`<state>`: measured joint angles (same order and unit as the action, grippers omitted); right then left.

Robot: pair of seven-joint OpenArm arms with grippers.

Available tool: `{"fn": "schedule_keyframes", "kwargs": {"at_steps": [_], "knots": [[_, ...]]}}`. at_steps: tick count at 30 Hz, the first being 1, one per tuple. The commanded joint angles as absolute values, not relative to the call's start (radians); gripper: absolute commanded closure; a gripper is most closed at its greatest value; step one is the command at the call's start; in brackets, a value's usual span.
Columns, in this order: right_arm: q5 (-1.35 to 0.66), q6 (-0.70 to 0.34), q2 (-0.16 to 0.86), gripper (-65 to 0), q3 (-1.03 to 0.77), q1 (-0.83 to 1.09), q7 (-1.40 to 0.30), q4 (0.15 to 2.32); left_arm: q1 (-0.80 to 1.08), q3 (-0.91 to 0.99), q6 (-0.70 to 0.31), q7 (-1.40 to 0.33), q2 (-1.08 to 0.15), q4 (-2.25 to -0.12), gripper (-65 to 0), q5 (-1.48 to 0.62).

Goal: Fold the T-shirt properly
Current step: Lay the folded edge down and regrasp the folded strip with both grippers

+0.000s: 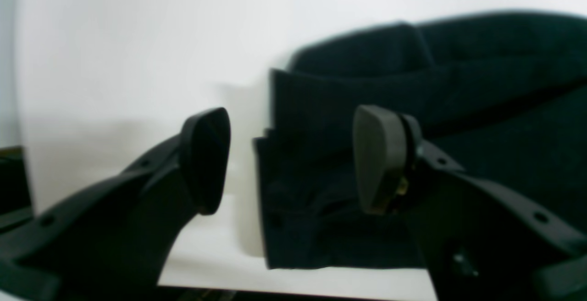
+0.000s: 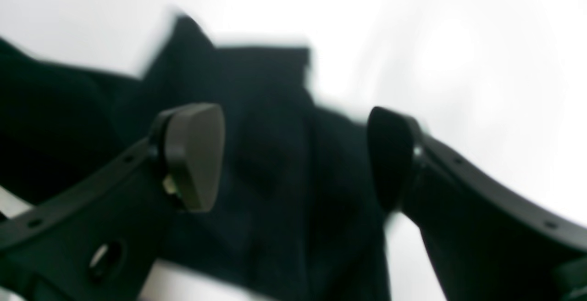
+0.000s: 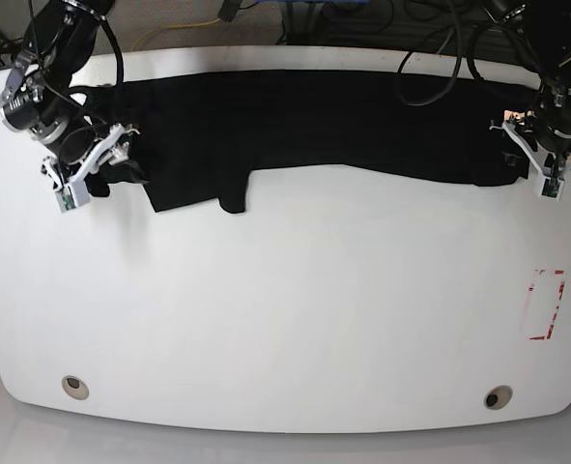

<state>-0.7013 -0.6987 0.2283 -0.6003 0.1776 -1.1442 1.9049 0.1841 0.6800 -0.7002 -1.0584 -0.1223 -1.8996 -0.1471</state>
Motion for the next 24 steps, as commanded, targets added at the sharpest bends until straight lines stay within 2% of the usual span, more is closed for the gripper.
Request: {"fn": "schedule_keyframes", "kwargs": {"at_steps": [1,8,19,22,24], "knots": [[-0.664,-0.698,0.265,-46.8,-0.561,0.124,-1.127,1.837,0.174,0.684,-0.698,-1.040,-0.116,-1.913,-38.5,-0.119],[-0.607,-0.698,0.272,-46.8,-0.484,-0.044,-1.124,1.558,0.176,0.688,-0.698,-1.040,-0.110,-1.839,-38.5,-0.058],[-0.613,-0.698,0.252,-45.3,-0.432,-0.119,-1.107,1.369,0.214,0.688,-0.698,-1.035,-0.113,-1.774,-38.3,-0.059],[-0.610,-0.698,0.234,-35.0,-0.430,-0.119,-1.076,1.356,0.213,0.685,-0.698,-1.035,-0.113,-1.774,-38.3,-0.059],[-0.611,-0.698,0.228,-21.1,-0.429,-0.119,-1.070,1.356,0.211,0.684,-0.698,-1.035,-0.111,-1.774,-38.3,-0.059]]}}
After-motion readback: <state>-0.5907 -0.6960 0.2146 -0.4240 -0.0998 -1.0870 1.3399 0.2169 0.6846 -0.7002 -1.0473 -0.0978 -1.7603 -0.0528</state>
